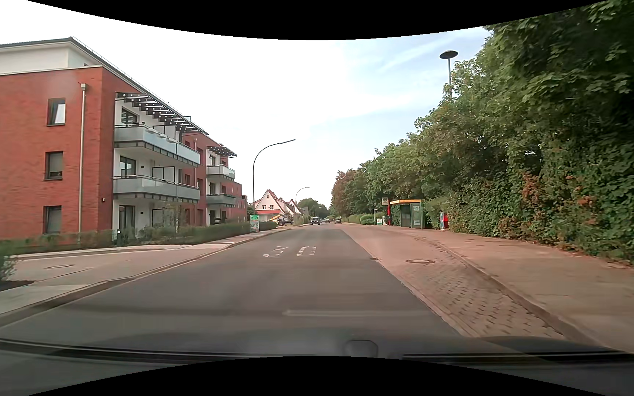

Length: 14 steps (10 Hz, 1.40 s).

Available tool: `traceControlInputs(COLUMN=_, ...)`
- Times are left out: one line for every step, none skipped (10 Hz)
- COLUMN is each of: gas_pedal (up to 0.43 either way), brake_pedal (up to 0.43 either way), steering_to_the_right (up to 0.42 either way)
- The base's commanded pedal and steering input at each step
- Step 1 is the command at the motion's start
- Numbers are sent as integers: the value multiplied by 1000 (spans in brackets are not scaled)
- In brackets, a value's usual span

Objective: Follow the waypoints while adhering to traffic rules and regulations

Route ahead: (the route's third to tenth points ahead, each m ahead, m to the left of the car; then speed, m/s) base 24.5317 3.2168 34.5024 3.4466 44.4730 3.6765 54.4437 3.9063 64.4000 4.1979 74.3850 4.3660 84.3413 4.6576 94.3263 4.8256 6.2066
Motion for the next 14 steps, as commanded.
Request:
traceControlInputs(gas_pedal=177, brake_pedal=0, steering_to_the_right=-4)
traceControlInputs(gas_pedal=177, brake_pedal=0, steering_to_the_right=-4)
traceControlInputs(gas_pedal=169, brake_pedal=0, steering_to_the_right=-5)
traceControlInputs(gas_pedal=169, brake_pedal=0, steering_to_the_right=-6)
traceControlInputs(gas_pedal=169, brake_pedal=0, steering_to_the_right=-6)
traceControlInputs(gas_pedal=169, brake_pedal=0, steering_to_the_right=-6)
traceControlInputs(gas_pedal=150, brake_pedal=0, steering_to_the_right=-6)
traceControlInputs(gas_pedal=130, brake_pedal=0, steering_to_the_right=-6)
traceControlInputs(gas_pedal=130, brake_pedal=0, steering_to_the_right=-6)
traceControlInputs(gas_pedal=130, brake_pedal=0, steering_to_the_right=-6)
traceControlInputs(gas_pedal=130, brake_pedal=0, steering_to_the_right=-6)
traceControlInputs(gas_pedal=138, brake_pedal=0, steering_to_the_right=-6)
traceControlInputs(gas_pedal=138, brake_pedal=0, steering_to_the_right=-6)
traceControlInputs(gas_pedal=138, brake_pedal=0, steering_to_the_right=-6)
